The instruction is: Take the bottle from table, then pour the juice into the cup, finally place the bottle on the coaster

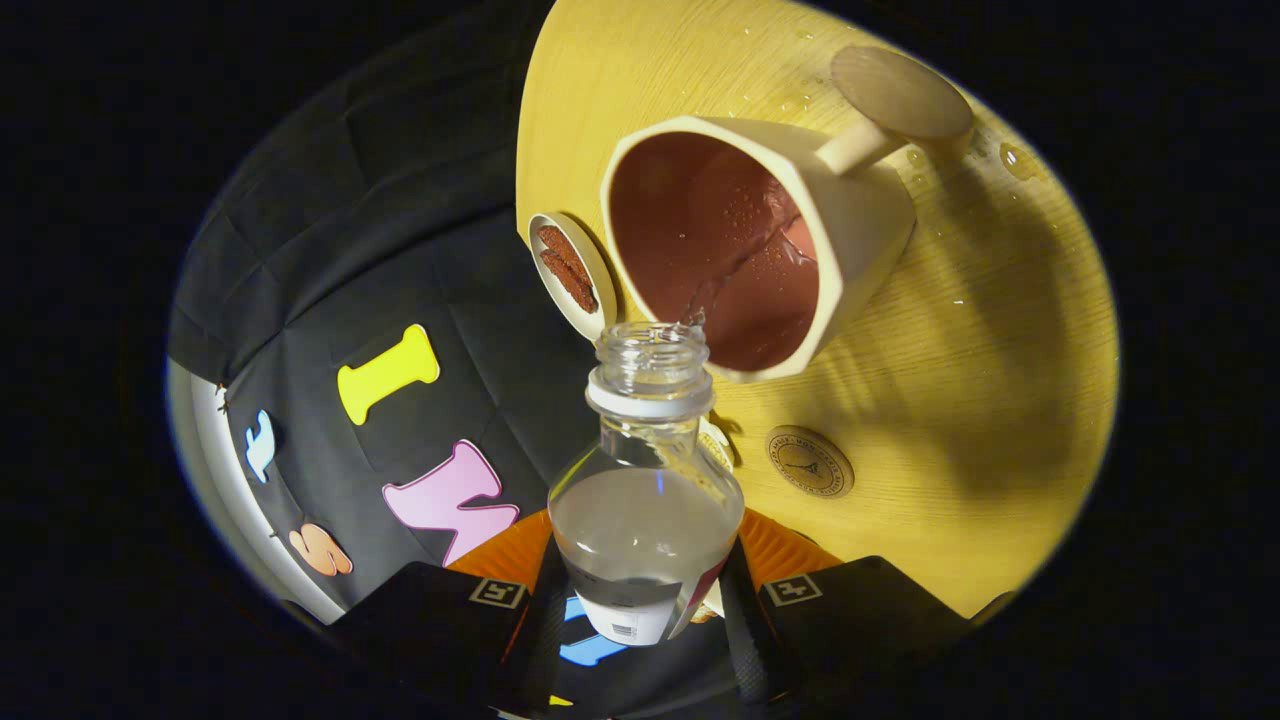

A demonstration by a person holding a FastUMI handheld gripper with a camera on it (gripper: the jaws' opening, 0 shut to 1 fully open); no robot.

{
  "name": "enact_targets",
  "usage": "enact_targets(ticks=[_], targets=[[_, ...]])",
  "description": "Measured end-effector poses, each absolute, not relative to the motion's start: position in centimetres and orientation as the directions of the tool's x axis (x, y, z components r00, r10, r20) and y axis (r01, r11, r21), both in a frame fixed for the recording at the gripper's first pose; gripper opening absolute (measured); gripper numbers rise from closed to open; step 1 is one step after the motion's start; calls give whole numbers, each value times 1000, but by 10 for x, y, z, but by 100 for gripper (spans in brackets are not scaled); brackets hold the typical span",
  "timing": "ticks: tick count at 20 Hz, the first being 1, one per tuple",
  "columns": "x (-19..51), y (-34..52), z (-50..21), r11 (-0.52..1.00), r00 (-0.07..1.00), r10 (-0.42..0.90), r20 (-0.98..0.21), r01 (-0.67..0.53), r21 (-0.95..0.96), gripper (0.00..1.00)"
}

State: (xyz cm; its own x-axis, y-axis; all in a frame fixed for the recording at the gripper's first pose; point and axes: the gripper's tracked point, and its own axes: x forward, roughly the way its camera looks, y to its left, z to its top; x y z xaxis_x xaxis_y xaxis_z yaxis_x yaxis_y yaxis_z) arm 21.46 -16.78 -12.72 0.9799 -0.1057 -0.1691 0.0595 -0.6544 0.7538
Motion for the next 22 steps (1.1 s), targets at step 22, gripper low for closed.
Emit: enact_targets(ticks=[22], targets=[[207, -198, -84, -862, 968, -189, -163, -84, 501, 71]])
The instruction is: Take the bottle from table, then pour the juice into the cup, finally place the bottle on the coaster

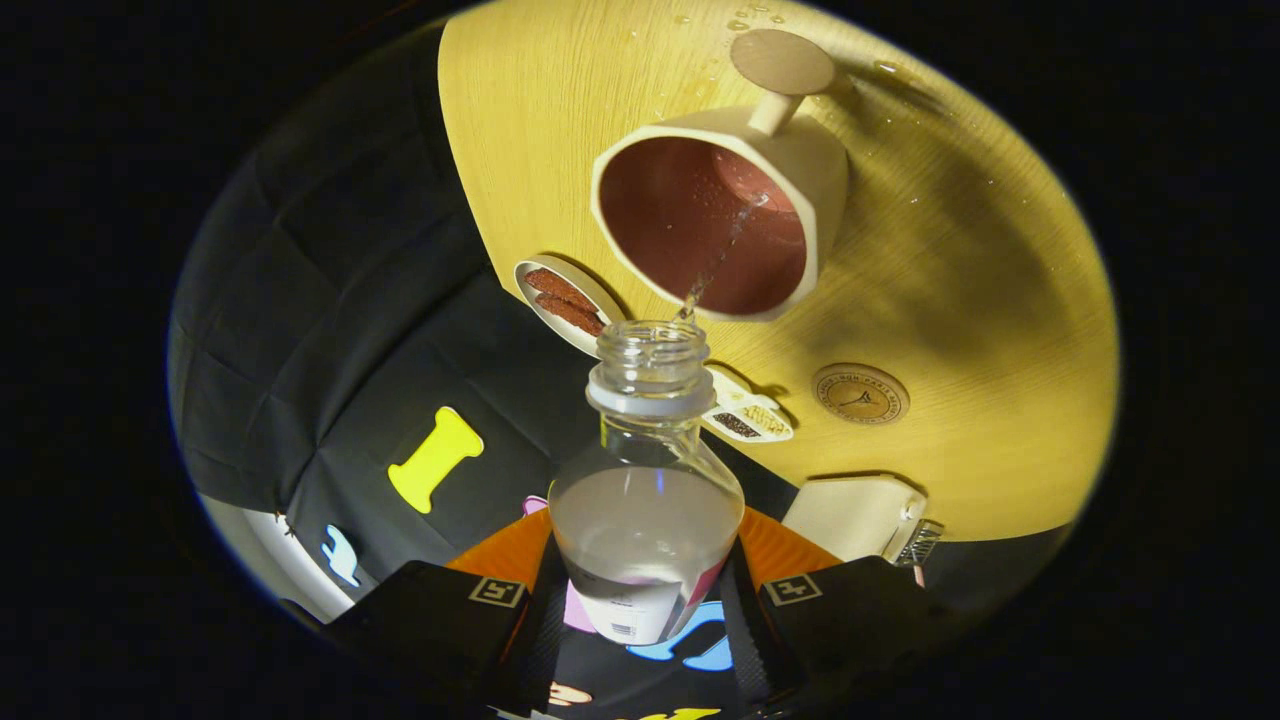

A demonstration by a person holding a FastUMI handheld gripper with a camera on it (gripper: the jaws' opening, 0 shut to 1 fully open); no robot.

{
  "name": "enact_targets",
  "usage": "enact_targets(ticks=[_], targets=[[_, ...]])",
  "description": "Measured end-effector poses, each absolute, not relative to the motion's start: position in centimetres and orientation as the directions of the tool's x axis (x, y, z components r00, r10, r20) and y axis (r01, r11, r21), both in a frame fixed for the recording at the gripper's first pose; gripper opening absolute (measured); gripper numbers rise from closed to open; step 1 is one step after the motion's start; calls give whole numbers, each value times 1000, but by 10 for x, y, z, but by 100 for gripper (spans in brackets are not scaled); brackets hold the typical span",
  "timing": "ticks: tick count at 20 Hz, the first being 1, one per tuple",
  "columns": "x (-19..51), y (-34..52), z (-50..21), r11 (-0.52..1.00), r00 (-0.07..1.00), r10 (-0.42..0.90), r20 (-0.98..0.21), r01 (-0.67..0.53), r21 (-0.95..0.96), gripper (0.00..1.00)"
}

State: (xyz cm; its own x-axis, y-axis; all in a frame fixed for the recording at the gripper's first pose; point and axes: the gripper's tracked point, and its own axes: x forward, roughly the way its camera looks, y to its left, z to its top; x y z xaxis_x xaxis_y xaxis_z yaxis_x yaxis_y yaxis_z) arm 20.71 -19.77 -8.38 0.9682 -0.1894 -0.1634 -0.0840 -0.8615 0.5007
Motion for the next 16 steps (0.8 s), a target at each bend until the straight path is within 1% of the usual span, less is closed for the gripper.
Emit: enact_targets(ticks=[11, 16], targets=[[204, -218, -58, -887, 958, -252, -136, -172, 429, 71], [203, -221, -59, -886, 957, -255, -136, -175, 429, 71]])
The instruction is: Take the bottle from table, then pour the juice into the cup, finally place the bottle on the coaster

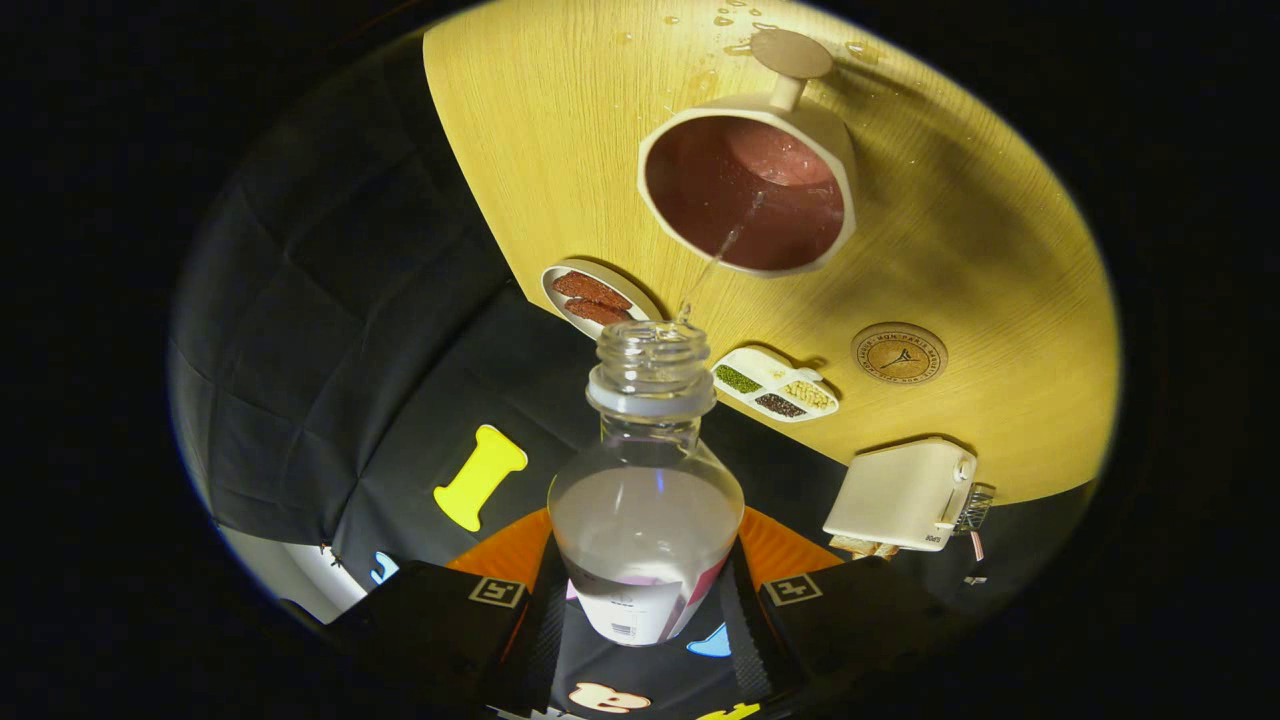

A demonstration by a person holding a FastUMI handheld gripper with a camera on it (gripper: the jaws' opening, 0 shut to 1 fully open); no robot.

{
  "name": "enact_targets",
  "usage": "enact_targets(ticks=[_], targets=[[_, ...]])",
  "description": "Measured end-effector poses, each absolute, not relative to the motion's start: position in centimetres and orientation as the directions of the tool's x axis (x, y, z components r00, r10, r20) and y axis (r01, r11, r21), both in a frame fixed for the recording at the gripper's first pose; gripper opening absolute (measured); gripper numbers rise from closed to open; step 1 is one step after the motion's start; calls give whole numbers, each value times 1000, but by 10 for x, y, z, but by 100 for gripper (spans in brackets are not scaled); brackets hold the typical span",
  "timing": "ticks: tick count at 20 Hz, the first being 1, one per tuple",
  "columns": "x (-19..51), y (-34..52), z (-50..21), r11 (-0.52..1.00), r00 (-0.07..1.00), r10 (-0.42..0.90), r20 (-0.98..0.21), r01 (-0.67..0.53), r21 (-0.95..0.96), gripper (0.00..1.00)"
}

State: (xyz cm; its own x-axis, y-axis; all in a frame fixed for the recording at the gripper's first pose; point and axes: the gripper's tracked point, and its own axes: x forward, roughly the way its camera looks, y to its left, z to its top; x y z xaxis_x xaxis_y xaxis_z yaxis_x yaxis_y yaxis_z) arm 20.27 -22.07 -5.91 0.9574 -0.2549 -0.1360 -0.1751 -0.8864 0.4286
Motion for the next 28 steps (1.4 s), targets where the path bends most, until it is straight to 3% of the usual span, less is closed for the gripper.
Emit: enact_targets(ticks=[22, 28], targets=[[199, -218, -77, -875, 950, -262, -167, -161, 456, 71], [190, -226, -74, -835, 932, -321, -166, -195, 515, 71]])
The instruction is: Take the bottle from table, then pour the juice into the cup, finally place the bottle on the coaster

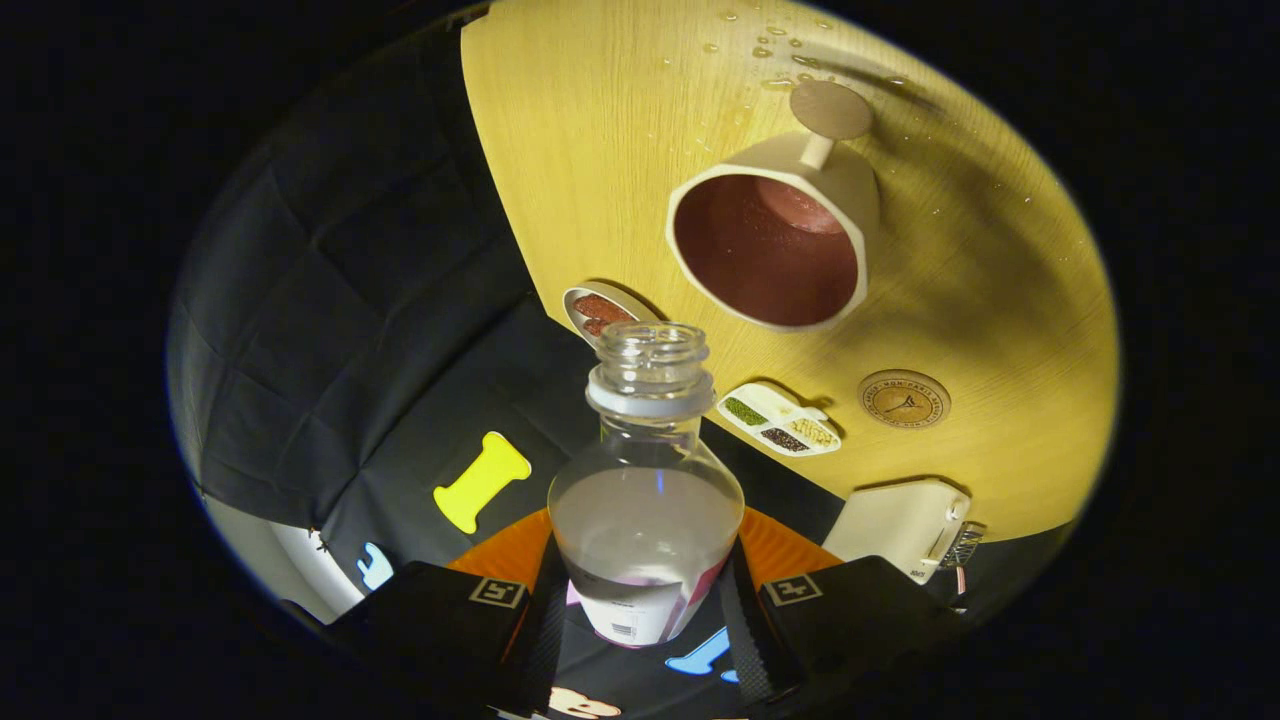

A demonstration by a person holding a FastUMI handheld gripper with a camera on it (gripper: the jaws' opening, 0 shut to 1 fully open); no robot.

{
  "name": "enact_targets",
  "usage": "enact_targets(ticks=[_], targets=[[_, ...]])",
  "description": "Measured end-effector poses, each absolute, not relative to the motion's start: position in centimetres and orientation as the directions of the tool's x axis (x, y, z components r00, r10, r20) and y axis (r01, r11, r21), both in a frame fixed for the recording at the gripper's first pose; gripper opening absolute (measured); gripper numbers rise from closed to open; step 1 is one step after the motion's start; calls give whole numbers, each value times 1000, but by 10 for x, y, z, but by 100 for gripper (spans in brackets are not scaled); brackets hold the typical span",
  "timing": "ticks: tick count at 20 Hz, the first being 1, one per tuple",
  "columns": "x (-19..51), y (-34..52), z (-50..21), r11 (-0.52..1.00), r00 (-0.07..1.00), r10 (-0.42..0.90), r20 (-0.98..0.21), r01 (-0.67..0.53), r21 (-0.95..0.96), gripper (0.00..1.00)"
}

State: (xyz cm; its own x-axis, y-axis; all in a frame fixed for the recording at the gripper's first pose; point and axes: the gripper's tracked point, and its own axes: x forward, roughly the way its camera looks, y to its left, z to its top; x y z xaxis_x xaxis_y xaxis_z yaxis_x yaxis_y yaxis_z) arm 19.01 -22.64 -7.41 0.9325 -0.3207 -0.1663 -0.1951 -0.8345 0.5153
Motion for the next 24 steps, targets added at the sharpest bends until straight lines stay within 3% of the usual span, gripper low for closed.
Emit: enact_targets(ticks=[5, 10, 14, 18, 24], targets=[[183, -208, -62, -724, 942, -312, -124, -152, 672, 71], [160, -168, -45, -376, 969, -242, -47, -49, 925, 71], [149, -141, -52, -99, 983, -179, -30, 13, 995, 71], [135, -118, -63, 264, 993, -102, -52, 77, 961, 71], [123, -120, -64, 671, 985, -170, -25, 134, 729, 70]])
